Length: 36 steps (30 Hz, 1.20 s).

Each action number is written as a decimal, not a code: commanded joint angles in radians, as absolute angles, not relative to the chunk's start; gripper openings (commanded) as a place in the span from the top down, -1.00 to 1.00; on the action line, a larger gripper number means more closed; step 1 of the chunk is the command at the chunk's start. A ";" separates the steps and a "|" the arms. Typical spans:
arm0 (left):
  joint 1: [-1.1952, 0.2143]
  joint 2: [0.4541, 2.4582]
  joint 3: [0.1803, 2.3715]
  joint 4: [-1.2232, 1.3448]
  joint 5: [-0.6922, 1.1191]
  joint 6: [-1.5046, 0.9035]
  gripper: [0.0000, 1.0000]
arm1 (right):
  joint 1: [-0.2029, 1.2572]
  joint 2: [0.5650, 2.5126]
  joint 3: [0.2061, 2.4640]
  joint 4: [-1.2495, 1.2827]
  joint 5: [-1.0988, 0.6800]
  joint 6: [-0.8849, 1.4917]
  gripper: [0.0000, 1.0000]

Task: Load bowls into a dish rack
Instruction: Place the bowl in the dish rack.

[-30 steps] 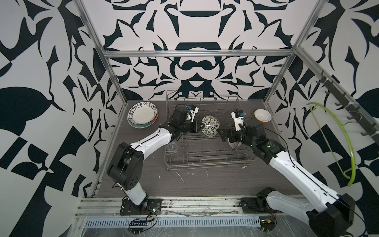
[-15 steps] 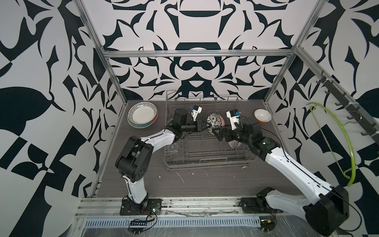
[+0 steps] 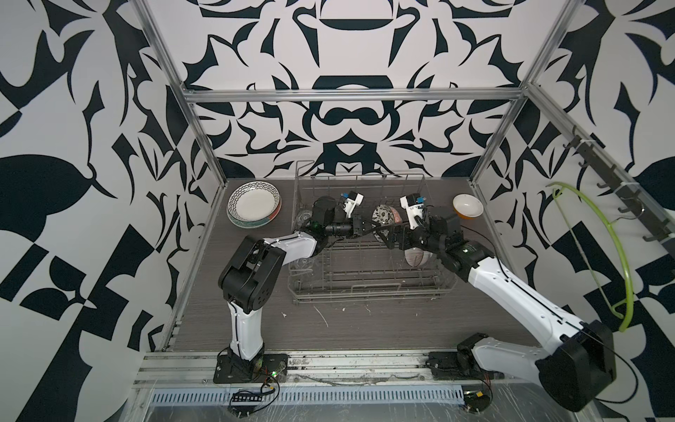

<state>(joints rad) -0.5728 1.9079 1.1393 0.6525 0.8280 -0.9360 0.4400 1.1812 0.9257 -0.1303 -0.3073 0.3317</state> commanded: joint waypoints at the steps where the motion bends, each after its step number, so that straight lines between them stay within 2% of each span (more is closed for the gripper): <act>1: -0.563 1.883 1.141 0.649 0.839 -0.896 1.00 | 0.435 1.176 0.983 -0.084 -0.326 0.328 -0.85; 5: -0.563 1.880 1.144 0.642 0.839 -0.893 1.00 | 0.435 1.199 0.996 -0.083 -0.351 0.325 -0.66; 14: -0.564 1.879 1.143 0.644 0.850 -0.894 1.00 | 0.434 1.275 1.038 -0.068 -0.374 0.331 -0.62; 19: -0.564 1.879 1.151 0.629 0.852 -0.890 1.00 | 0.434 1.301 1.054 -0.065 -0.391 0.342 -0.22; 24: -0.564 1.878 1.162 0.591 0.848 -0.871 1.00 | 0.430 1.278 1.045 -0.068 -0.377 0.338 -0.06; 33: -0.564 1.871 1.186 0.545 0.847 -0.847 1.00 | 0.402 1.210 1.042 -0.110 -0.355 0.318 -0.01; 36: -0.564 1.866 1.193 0.520 0.845 -0.837 0.89 | 0.387 1.182 1.038 -0.121 -0.348 0.316 -0.01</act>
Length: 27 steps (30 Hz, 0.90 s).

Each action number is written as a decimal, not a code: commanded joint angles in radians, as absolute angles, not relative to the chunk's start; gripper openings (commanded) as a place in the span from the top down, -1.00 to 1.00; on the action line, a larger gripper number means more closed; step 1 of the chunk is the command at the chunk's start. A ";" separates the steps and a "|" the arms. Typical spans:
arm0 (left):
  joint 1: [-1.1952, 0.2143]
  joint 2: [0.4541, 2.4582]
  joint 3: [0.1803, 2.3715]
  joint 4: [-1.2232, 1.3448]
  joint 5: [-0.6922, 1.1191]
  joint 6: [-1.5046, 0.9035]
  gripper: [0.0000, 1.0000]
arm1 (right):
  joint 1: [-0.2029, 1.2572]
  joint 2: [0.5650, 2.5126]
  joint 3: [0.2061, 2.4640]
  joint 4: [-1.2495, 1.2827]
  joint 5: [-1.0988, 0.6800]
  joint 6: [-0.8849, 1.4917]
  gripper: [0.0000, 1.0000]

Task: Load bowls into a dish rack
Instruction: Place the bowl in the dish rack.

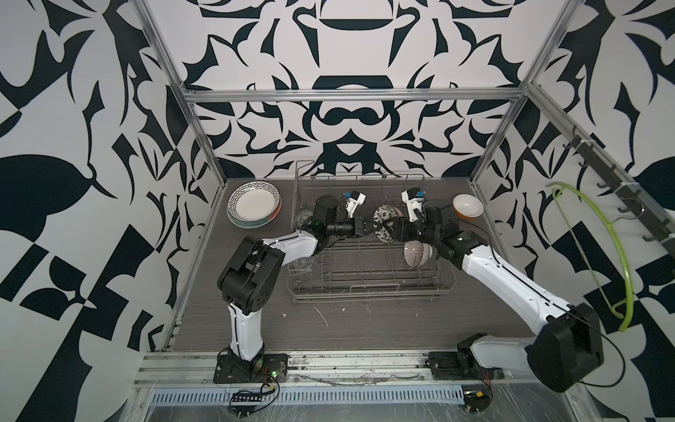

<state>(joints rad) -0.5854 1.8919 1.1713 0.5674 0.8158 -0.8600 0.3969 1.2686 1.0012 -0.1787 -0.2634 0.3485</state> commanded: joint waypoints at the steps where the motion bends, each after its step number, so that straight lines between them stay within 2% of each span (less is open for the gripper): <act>1: -0.563 1.863 1.193 0.513 0.844 -0.832 0.83 | 0.381 1.173 1.036 -0.127 -0.348 0.312 -0.01; 4: -0.563 1.849 1.199 0.478 0.836 -0.806 0.66 | 0.366 1.151 1.030 -0.142 -0.339 0.304 -0.01; 9: -0.564 1.820 1.239 0.323 0.805 -0.712 0.55 | 0.351 1.131 1.028 -0.166 -0.333 0.292 -0.01; 27: -0.543 1.686 1.230 0.038 0.685 -0.507 0.51 | 0.337 1.145 1.025 -0.169 -0.324 0.291 0.04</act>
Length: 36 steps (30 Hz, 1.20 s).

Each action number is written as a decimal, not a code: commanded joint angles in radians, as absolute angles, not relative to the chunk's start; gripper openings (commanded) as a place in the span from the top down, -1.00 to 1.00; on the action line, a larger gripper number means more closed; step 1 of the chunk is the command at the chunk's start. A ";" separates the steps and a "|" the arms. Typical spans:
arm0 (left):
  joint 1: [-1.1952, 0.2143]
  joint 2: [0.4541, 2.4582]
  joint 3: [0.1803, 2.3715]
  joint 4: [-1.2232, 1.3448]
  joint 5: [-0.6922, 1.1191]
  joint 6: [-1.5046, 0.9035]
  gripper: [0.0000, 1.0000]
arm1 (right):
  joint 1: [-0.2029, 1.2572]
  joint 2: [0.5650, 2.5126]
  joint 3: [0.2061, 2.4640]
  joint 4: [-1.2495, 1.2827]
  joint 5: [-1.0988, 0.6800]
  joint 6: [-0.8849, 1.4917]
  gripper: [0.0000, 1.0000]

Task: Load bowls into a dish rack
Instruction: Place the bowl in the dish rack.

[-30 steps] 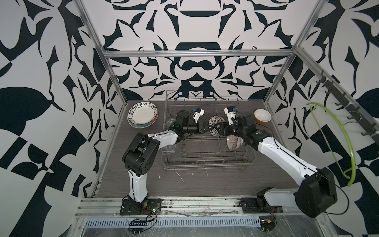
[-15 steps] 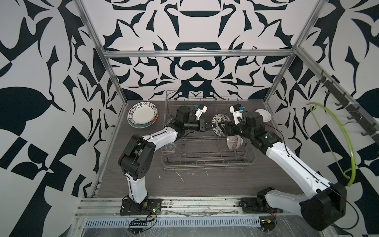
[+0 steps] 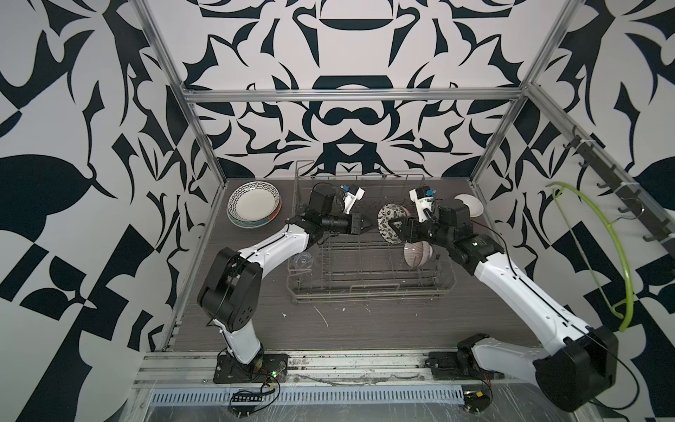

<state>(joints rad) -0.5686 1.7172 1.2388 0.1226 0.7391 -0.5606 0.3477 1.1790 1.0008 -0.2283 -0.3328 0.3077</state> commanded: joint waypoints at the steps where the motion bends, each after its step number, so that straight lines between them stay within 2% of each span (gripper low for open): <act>1: -0.541 1.682 1.227 0.032 0.682 -0.505 0.51 | 0.337 1.145 1.024 -0.168 -0.324 0.292 0.04; 5: -0.529 1.651 1.209 0.004 0.648 -0.496 0.51 | 0.337 1.154 1.024 -0.178 -0.324 0.291 0.05; 14: -0.529 1.487 1.181 -0.203 0.430 -0.417 0.51 | 0.357 1.219 1.013 -0.197 -0.270 0.280 0.09; 19: -0.528 1.373 1.163 -0.313 0.271 -0.402 0.49 | 0.472 1.260 1.083 -0.292 -0.041 0.222 0.09; 28: -0.528 1.242 1.097 -0.354 0.195 -0.407 0.45 | 0.717 1.319 1.172 -0.402 0.490 0.271 0.11; 36: -0.529 1.223 1.073 -0.361 0.197 -0.403 0.44 | 0.808 1.403 1.210 -0.454 0.690 0.385 0.17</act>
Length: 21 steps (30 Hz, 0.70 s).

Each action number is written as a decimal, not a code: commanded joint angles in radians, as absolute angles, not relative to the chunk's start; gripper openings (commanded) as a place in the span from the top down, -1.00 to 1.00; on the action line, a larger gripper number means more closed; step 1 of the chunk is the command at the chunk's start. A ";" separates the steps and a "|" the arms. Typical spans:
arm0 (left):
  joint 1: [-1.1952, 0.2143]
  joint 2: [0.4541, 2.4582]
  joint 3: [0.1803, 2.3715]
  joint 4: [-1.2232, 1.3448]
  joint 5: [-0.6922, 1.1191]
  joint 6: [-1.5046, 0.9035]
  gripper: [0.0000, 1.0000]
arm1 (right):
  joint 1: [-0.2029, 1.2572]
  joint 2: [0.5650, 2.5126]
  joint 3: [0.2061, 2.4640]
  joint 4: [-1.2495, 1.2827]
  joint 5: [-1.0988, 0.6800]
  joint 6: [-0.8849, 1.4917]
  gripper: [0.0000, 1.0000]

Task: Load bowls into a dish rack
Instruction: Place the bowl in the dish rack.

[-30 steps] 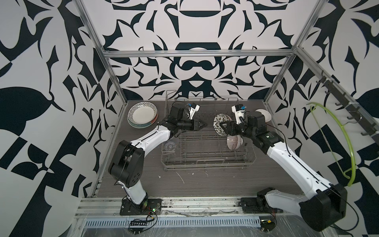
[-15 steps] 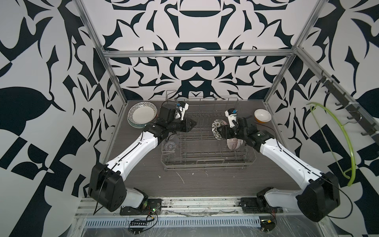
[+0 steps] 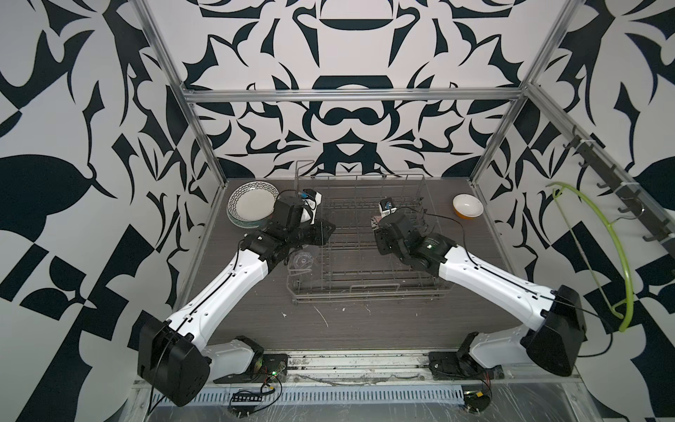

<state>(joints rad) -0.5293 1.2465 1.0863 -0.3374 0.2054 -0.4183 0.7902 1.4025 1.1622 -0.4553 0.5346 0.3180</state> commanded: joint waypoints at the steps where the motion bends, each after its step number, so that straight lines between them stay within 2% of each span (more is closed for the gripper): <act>1: -0.528 1.222 1.071 -0.361 0.197 -0.402 0.44 | 0.811 1.411 1.213 -0.463 0.706 0.400 0.17; 21: -0.529 1.181 1.032 -0.367 0.199 -0.397 0.42 | 0.841 1.559 1.227 -0.472 0.725 0.489 0.23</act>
<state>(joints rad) -0.5293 1.2068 1.0519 -0.3508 0.2024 -0.4171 0.8349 1.5688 1.1645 -0.4973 0.6716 0.4656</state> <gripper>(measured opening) 0.289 0.575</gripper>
